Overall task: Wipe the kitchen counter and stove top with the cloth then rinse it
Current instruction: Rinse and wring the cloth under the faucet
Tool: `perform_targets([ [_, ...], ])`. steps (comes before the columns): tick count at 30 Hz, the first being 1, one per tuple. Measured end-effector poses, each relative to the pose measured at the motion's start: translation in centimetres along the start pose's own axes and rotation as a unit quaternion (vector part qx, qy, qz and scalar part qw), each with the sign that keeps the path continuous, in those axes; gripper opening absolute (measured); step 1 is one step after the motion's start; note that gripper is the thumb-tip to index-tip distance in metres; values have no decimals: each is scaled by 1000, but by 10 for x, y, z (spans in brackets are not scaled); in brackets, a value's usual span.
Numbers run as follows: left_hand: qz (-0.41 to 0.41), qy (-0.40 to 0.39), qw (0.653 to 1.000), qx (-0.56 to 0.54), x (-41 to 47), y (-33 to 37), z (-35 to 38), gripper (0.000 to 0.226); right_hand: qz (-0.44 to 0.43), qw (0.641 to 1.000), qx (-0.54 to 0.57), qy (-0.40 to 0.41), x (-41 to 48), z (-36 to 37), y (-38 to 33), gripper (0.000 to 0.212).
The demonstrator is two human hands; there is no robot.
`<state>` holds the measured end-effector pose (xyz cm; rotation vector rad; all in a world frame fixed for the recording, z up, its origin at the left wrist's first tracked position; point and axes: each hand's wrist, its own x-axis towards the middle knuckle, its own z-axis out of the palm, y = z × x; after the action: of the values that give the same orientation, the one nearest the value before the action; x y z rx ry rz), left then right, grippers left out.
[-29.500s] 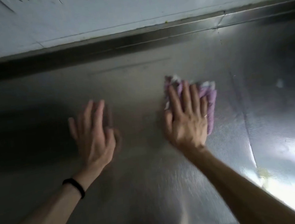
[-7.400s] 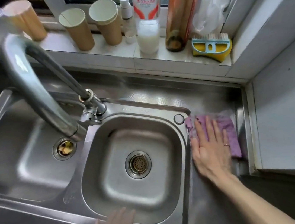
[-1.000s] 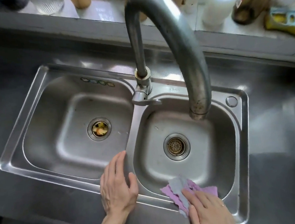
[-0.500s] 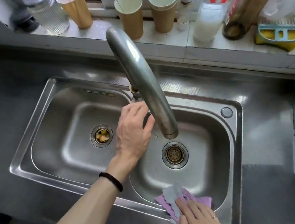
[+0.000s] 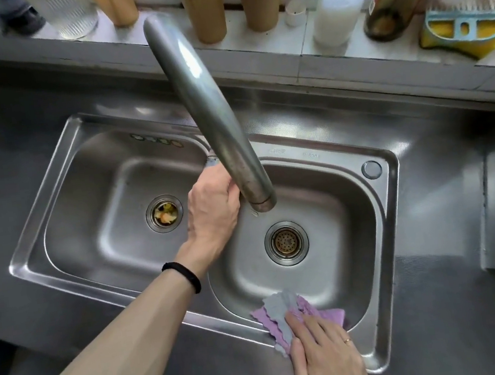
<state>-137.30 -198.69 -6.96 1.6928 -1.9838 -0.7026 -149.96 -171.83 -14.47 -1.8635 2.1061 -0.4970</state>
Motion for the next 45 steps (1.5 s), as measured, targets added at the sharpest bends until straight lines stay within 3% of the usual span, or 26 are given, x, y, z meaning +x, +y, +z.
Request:
perform_targets([
  [9,41,14,999,-20,-5,-3,-3,11,4,1000,-3,10,-6,11,5,36],
  [19,49,16,997,-58,-6,-6,-3,13,0,998,-15,-66,-9,7,5,38],
  [33,62,7,998,-24,-4,-17,1,15,-2,998,-24,-59,-8,7,5,40],
  [45,55,-1,996,-64,-6,-25,6,14,-4,999,-12,-38,-7,9,6,39],
])
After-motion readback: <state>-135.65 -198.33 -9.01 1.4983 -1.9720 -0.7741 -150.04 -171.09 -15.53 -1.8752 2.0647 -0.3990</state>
